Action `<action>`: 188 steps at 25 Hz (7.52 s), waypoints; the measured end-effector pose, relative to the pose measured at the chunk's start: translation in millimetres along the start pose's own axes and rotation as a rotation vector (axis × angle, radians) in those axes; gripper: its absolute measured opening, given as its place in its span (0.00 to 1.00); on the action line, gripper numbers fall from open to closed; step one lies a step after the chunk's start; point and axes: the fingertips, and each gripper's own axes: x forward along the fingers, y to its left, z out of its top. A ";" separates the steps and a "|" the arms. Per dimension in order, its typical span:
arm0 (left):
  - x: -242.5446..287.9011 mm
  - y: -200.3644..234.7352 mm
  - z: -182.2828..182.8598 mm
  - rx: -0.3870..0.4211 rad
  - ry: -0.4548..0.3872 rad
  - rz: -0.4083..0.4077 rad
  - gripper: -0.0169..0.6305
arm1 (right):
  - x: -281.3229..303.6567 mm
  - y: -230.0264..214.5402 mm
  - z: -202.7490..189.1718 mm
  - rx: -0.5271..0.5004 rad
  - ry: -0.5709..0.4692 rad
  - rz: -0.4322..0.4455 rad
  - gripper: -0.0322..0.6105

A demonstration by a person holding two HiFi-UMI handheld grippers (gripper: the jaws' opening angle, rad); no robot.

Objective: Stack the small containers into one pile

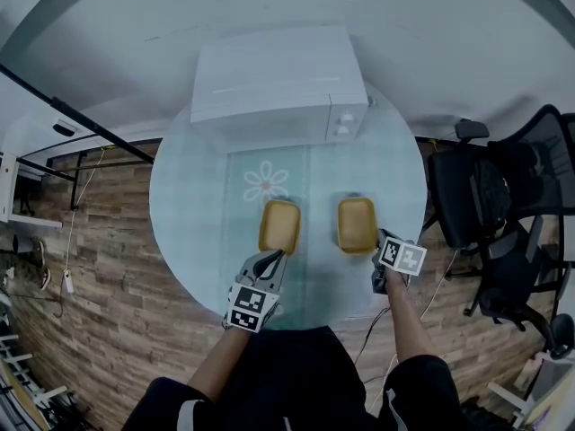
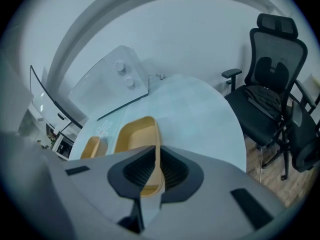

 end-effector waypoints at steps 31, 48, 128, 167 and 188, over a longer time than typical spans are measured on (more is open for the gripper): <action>-57.5 68.9 -24.2 -0.027 -0.027 -0.069 0.06 | 23.6 203.2 -64.8 -0.089 0.000 0.154 0.14; -82.5 121.1 -44.5 -0.089 -0.009 0.029 0.06 | 79.2 210.0 -86.1 -0.021 0.127 0.073 0.17; 1.8 -5.4 -23.1 -0.018 0.053 -0.013 0.06 | -4.9 15.8 6.7 0.015 0.195 0.150 0.10; 7.9 1.7 -30.2 -0.034 0.076 -0.017 0.06 | 12.7 3.2 -5.9 -0.006 0.206 0.074 0.10; -13.1 -8.9 -33.6 0.000 0.067 -0.056 0.06 | -20.5 9.2 7.6 0.048 -0.080 0.027 0.21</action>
